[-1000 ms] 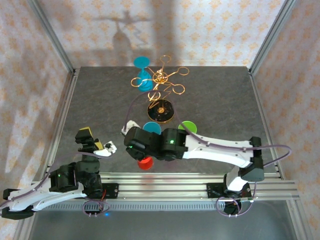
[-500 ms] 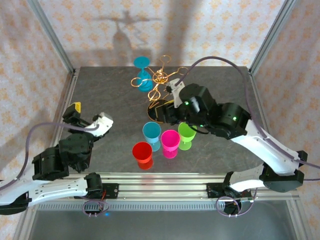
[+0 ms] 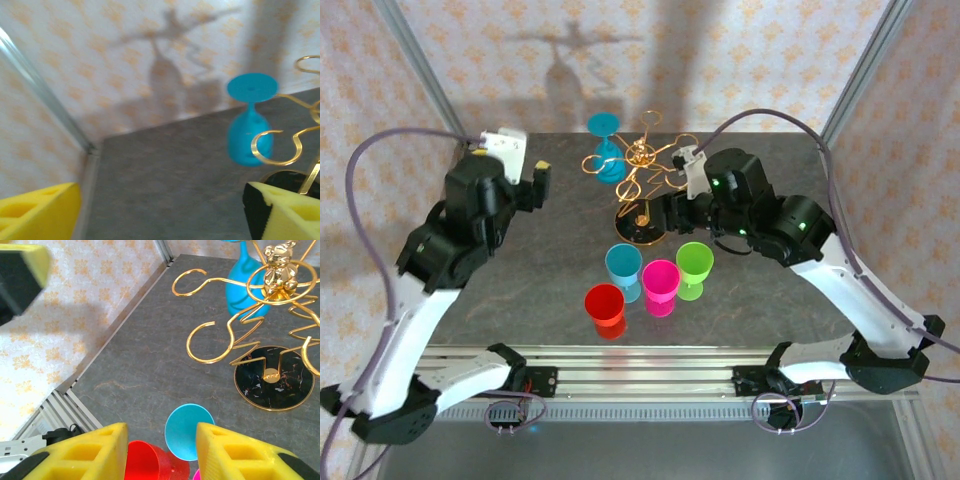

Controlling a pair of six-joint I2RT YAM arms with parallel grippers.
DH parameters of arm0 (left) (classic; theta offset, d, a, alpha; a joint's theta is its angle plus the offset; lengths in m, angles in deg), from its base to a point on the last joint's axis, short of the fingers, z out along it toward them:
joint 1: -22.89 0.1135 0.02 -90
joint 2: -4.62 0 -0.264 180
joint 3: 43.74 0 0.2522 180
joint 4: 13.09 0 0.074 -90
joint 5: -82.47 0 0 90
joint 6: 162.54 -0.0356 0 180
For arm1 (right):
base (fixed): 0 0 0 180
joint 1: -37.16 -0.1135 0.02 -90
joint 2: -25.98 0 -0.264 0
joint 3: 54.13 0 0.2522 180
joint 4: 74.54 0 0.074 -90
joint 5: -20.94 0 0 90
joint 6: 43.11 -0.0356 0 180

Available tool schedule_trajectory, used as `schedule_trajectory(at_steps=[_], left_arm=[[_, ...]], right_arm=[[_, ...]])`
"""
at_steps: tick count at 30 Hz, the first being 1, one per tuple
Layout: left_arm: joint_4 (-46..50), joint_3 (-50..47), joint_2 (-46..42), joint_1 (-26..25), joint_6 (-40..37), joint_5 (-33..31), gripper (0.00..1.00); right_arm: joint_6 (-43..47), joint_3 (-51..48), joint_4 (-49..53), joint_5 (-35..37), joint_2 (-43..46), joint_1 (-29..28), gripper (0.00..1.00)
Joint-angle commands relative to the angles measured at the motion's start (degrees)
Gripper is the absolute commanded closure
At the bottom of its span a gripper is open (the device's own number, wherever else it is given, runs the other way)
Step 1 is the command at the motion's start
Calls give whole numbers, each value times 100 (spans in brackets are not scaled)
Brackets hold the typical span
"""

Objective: Take the wine glass off the wine glass rack

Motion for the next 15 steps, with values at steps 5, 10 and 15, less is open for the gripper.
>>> schedule_trajectory(at_steps=[5,10,15], left_arm=[[-852,198,670,1530,2773,3600,16],[-2011,94,1185,2019,4490,4844,11],[-2412,117,1766,2015,5266,5211,11]], right_arm=[[4,-150,-254,-798,270,792,60],[-27,-105,-418,-1362,121,1335,60],[-49,29,-577,-1685,-85,1610,60]])
